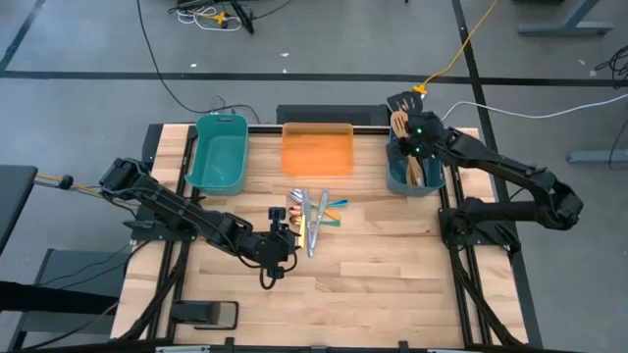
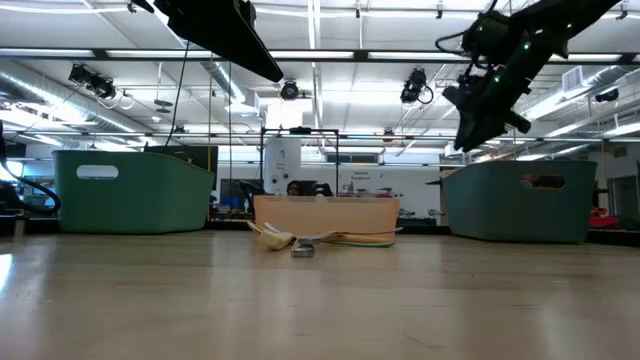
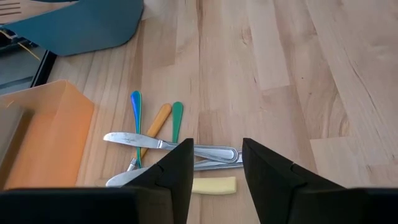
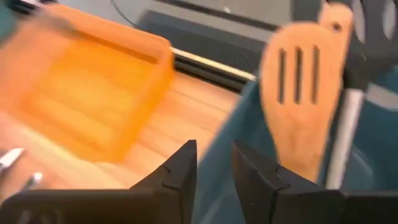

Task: Pick & Place Kitchen Items
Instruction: Put the right silver knife into the orange bin

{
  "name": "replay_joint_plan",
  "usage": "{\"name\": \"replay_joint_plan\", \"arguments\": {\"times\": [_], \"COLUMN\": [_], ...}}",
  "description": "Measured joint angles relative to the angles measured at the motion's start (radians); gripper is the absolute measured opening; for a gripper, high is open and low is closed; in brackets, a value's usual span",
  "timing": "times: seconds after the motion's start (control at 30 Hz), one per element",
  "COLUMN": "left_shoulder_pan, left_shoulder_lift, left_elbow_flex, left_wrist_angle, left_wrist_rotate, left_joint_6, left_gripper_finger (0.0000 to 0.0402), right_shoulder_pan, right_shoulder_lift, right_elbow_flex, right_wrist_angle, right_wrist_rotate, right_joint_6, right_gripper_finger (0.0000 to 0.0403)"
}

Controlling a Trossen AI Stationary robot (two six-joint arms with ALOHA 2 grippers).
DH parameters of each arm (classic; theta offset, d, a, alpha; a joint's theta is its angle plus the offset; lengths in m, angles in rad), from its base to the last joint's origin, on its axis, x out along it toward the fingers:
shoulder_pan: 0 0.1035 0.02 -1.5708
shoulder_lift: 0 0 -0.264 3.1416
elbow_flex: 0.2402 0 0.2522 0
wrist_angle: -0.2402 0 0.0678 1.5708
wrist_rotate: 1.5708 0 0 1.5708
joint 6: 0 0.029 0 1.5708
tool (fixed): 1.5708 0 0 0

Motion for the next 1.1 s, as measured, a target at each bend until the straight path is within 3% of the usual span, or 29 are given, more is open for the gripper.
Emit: {"name": "replay_joint_plan", "arguments": {"times": [0.23,0.47,0.8,1.1], "left_shoulder_pan": [0.0,0.0,0.0,0.0], "left_shoulder_lift": [0.0,0.0,0.0,0.0], "left_elbow_flex": [0.0,0.0,0.001,0.001], "left_wrist_angle": [0.0,0.0,0.008,0.008], "left_wrist_rotate": [0.0,0.0,0.0,0.0], "left_joint_6": [0.0,0.0,0.0,0.0], "left_gripper_finger": [0.0142,0.0142,0.0142,0.0142], "right_shoulder_pan": [0.098,0.285,0.527,0.63], "right_shoulder_lift": [-0.07,-0.057,0.064,0.263], "right_elbow_flex": [0.0,0.0,0.0,0.0], "right_wrist_angle": [0.108,0.126,0.143,0.272], "right_wrist_rotate": [-0.129,-0.28,-0.262,-0.218], "right_joint_6": [-0.013,0.023,0.161,0.216], "right_gripper_finger": [0.0086,0.0084,0.0084,0.0084]}}
